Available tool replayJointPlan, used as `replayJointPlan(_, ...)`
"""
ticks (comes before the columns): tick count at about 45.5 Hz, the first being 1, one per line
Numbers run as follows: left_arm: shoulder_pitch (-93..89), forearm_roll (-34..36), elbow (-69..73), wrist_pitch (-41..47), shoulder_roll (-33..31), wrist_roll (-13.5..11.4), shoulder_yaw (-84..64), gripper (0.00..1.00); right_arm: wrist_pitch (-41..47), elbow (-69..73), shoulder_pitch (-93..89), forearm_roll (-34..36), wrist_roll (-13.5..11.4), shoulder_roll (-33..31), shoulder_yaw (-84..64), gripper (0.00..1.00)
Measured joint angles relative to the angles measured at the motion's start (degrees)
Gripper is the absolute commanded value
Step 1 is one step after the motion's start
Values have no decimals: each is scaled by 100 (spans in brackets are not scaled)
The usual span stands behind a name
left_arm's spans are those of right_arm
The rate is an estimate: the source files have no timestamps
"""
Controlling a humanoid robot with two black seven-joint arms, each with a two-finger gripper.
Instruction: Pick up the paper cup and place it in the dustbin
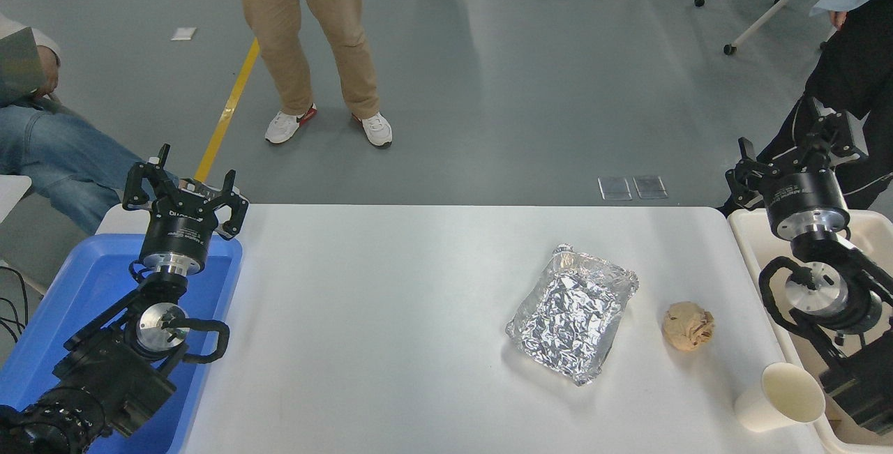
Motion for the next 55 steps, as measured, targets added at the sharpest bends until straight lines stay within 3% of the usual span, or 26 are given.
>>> replayJointPlan(36, -1, 1, 0, 0, -1, 6, -8, 99, -9, -47, 145, -4, -12, -68, -424, 100)
replayJointPlan(55, -2, 2, -1, 0, 1, 5, -8, 99, 1, -51, 736, -5, -62, -1069, -1810, 100)
